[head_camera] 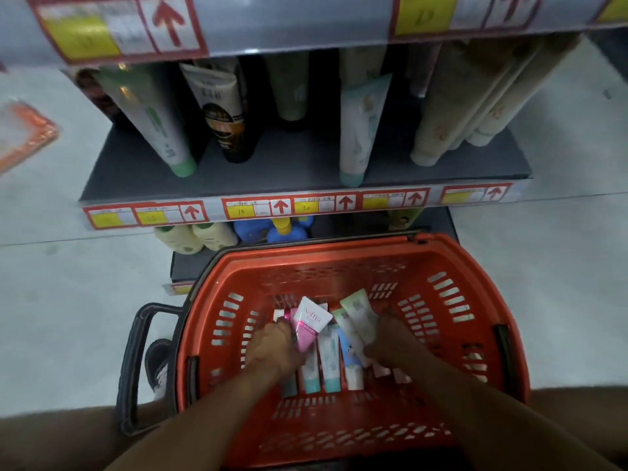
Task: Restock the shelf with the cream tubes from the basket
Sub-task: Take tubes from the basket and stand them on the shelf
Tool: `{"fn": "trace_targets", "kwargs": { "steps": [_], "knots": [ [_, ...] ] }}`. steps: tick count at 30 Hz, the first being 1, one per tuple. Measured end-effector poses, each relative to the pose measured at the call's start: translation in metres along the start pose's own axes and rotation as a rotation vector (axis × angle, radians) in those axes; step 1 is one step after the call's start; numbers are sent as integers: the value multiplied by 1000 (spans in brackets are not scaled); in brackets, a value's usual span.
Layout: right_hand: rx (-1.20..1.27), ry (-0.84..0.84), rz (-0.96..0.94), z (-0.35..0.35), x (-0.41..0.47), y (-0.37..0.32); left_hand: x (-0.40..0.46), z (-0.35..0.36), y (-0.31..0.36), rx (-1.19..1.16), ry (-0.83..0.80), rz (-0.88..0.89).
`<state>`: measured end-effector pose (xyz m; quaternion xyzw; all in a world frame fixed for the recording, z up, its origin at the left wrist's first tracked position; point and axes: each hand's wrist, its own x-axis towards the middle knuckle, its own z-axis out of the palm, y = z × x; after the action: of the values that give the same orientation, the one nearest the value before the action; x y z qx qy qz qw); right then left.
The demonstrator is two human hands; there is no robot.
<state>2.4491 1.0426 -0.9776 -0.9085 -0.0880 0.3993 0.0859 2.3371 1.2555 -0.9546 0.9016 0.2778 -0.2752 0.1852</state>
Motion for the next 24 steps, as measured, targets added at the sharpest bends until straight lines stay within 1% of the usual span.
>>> {"fn": "trace_targets", "kwargs": {
  "steps": [4, 7, 11, 15, 24],
  "knots": [
    [20, 117, -31, -20, -24, -9, -27, -27, 5, -144, 82, -22],
    [99, 211, -110, -40, -43, -17, -48, -51, 11, -231, 156, -31],
    [129, 311, -205, -69, -69, -32, -70, -78, 20, -324, 265, 23],
    [156, 414, -333, -101, -98, -47, -89, -104, 28, -388, 375, 118],
    [400, 717, -504, -157, -159, -71, -135, -162, 44, -518, 711, 279]
  ]
}}
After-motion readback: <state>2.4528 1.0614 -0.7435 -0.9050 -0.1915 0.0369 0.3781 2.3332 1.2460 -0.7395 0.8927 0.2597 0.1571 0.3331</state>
